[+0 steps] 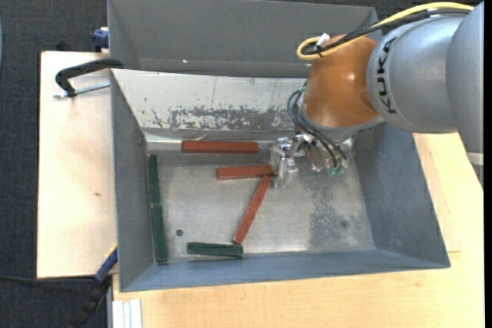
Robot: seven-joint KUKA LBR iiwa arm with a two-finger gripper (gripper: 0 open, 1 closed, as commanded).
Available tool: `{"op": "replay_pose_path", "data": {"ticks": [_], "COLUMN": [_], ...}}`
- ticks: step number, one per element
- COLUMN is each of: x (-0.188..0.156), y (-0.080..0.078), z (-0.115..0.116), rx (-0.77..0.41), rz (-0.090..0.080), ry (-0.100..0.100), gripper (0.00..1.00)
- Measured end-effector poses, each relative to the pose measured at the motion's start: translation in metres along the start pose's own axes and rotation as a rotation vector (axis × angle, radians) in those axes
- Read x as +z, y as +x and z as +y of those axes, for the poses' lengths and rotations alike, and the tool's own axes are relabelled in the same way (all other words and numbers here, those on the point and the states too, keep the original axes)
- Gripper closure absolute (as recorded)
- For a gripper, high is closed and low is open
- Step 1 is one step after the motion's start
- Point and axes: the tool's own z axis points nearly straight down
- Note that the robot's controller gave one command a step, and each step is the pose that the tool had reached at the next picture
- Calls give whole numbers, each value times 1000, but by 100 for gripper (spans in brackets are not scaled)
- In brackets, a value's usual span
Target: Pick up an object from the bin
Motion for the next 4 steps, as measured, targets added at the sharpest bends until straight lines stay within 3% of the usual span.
{"op": "replay_pose_path", "data": {"ticks": [1, 2, 3, 4], "x": [5, 5, 4, 5], "y": [5, 5, 1, -9], "z": [1, 1, 43, 63], "rx": [-1, -1, 25, -440], "rz": [16, 16, 17, 14], "ry": [-2, -2, 0, -6], "gripper": [0, 0, 0, 100]}}
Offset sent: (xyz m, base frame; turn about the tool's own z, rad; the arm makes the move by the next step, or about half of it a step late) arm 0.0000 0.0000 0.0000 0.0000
